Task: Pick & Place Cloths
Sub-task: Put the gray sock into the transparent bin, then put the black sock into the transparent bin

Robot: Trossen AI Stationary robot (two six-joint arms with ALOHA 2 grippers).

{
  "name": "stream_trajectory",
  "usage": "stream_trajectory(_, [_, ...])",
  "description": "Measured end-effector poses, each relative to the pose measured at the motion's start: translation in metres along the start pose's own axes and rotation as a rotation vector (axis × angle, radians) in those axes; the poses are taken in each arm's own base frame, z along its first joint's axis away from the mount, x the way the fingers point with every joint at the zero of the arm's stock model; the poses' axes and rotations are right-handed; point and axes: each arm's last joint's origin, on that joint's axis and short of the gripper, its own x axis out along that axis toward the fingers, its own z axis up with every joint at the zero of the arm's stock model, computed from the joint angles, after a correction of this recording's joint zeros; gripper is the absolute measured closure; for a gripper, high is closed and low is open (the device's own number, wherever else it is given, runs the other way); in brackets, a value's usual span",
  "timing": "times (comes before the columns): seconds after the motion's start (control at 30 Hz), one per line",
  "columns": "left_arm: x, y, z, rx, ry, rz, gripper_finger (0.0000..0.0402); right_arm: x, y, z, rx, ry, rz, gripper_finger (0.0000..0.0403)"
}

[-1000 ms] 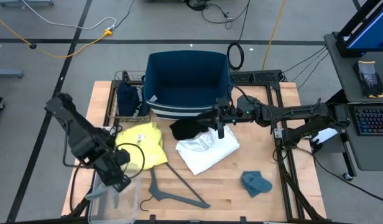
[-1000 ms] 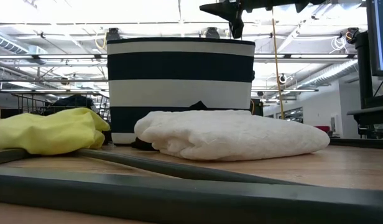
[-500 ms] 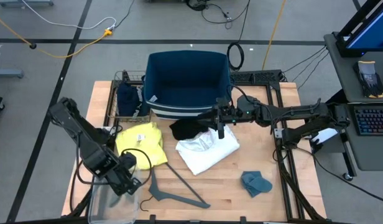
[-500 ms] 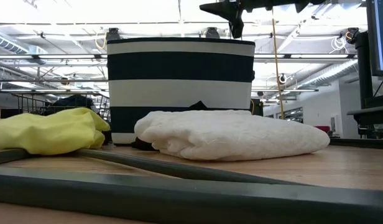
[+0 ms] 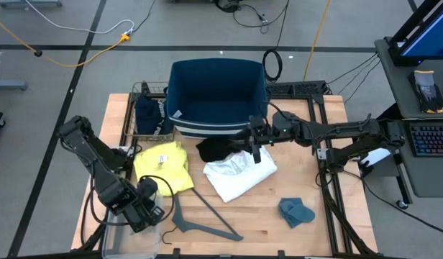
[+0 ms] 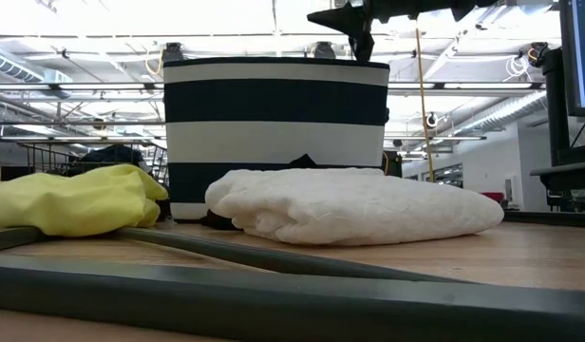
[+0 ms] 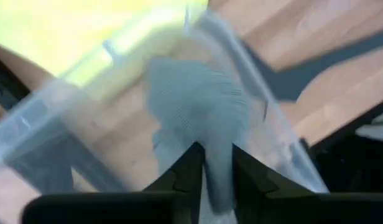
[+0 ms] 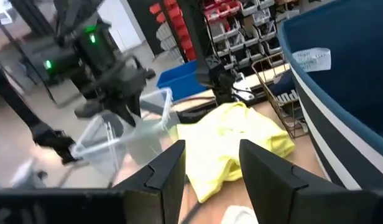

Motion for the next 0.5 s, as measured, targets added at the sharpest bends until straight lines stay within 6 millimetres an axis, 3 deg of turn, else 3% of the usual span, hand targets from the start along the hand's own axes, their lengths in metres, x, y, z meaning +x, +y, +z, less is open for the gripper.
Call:
stream_trajectory(0.23, [0.000, 0.000, 0.001, 0.009, -0.041, -0.008, 0.0232, 0.001, 0.006, -0.004, -0.211, 0.044, 0.085, 0.0257])
stream_trajectory(0.5, [-0.004, 0.002, -0.002, 0.089, 0.077, -0.007, 0.0145, 0.004, 0.031, -0.023, -0.739, 0.102, 0.136, 0.0257])
